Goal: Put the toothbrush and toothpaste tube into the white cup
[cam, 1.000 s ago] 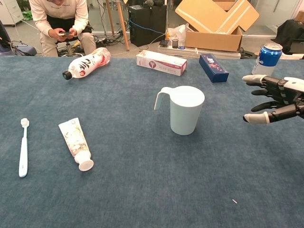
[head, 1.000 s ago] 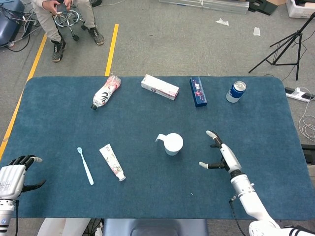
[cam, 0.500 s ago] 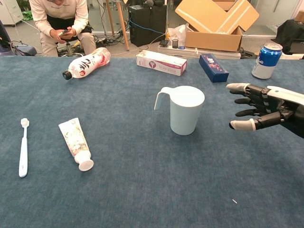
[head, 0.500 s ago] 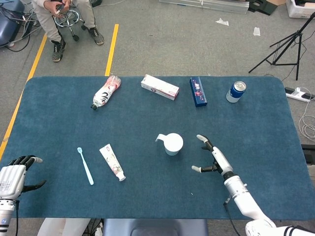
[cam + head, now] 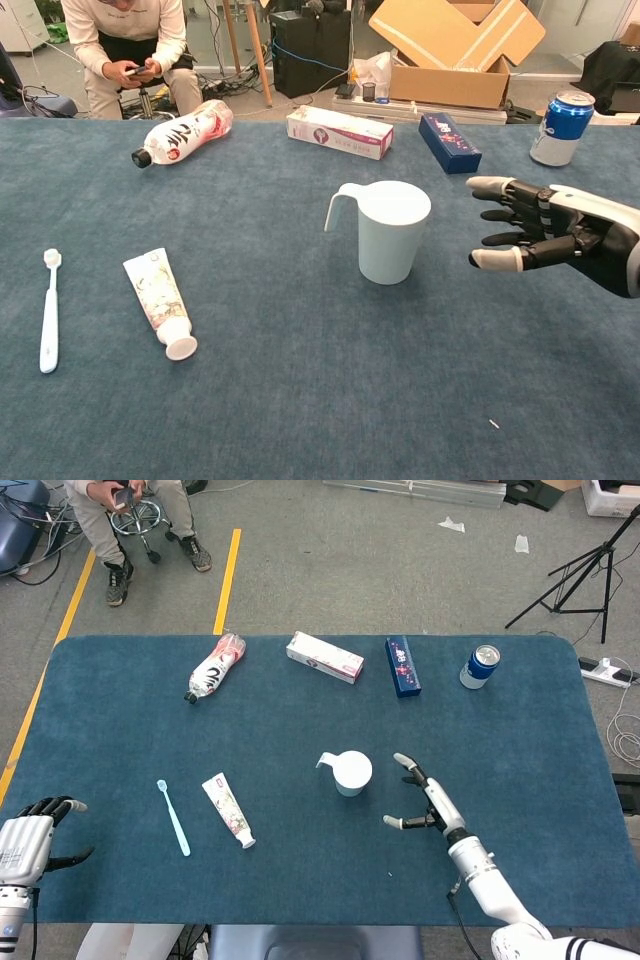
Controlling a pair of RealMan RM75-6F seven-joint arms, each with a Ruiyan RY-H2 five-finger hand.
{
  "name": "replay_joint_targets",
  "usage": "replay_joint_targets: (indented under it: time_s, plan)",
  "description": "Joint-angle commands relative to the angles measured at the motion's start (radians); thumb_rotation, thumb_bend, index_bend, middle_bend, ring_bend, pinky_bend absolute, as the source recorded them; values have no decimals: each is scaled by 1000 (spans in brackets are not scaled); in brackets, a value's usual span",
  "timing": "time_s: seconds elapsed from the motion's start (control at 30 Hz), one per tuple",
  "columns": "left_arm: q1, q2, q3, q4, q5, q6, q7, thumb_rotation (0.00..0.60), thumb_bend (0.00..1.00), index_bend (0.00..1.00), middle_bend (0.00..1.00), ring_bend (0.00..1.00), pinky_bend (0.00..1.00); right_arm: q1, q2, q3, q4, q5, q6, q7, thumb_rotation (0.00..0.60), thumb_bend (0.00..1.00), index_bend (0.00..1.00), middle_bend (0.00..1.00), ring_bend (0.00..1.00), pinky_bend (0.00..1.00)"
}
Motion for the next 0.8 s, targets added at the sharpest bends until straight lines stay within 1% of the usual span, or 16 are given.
replay_joint_targets:
  time_s: [0.03, 0.5, 0.8]
  plan:
    - [0, 1, 0, 0, 0, 0, -1, 600, 9, 357, 327, 273, 322, 5, -6, 7, 3, 14, -11, 18, 600, 0, 0, 0, 0, 151]
    - [0, 3, 1, -3, -1, -2, -1, 600, 9, 357, 327, 273, 322, 22, -20, 18, 24, 42, -72, 96, 600, 0, 0, 0, 0, 151]
    - [-1, 5, 3, -6, 0, -4, 2, 600, 9, 357, 327, 273, 322, 32, -33, 19, 44, 48, -102, 119, 600, 0, 0, 0, 0, 150]
